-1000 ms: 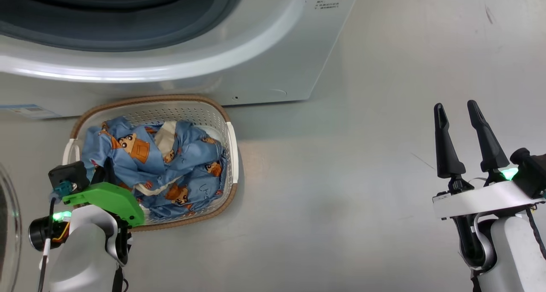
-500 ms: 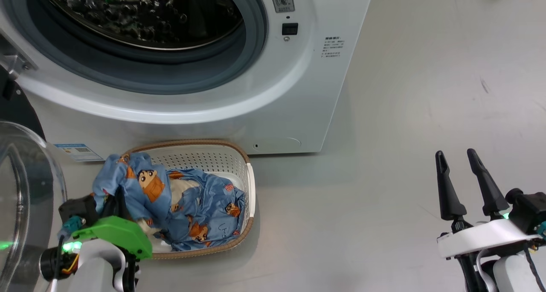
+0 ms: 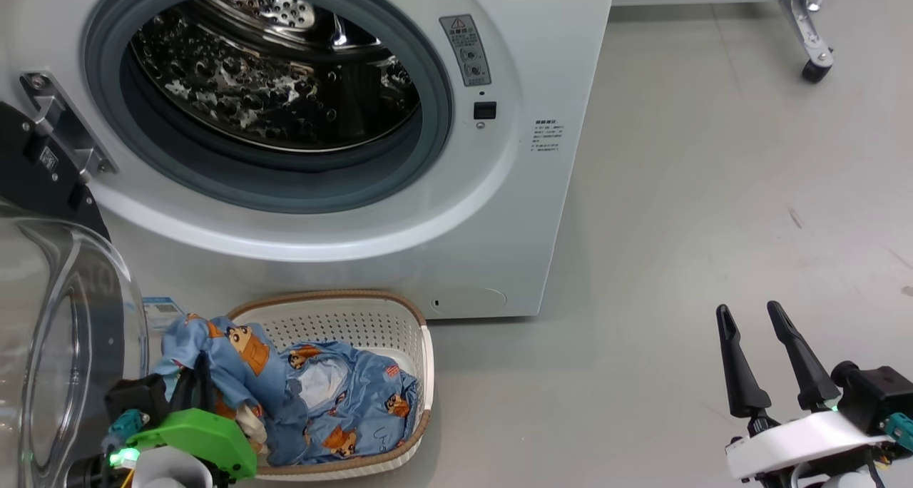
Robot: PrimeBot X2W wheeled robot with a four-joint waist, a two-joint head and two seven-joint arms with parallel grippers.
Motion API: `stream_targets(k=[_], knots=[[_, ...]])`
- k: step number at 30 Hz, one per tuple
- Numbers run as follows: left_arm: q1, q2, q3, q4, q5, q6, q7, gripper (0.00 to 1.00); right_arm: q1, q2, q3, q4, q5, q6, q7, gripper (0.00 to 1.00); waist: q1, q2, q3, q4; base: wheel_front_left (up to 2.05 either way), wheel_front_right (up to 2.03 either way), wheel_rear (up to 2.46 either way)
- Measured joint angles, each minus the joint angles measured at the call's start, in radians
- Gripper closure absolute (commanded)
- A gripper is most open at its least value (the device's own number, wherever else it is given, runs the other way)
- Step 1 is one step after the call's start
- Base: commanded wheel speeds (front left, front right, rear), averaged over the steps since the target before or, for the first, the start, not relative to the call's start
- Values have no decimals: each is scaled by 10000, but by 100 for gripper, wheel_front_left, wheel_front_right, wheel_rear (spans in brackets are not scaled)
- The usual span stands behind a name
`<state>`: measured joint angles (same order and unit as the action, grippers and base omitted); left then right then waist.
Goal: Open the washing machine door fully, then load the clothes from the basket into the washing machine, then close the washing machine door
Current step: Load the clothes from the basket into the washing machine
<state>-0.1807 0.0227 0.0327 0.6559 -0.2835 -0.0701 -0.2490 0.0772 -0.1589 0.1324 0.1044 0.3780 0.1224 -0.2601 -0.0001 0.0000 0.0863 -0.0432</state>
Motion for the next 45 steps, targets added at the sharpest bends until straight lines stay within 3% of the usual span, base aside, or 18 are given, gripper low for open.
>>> stream_targets(k=[14, 45], knots=[[1044, 31, -608, -1647, -280, 19, 0, 100, 567, -79, -180, -146, 77, 0, 0, 0, 0, 0, -889, -14, 0, 0, 0], [2616, 113, -1492, -4368, -454, 888, 0, 100, 756, -387, -69, -414, -31, 0, 0, 0, 0, 0, -1260, 209, 0, 0, 0]])
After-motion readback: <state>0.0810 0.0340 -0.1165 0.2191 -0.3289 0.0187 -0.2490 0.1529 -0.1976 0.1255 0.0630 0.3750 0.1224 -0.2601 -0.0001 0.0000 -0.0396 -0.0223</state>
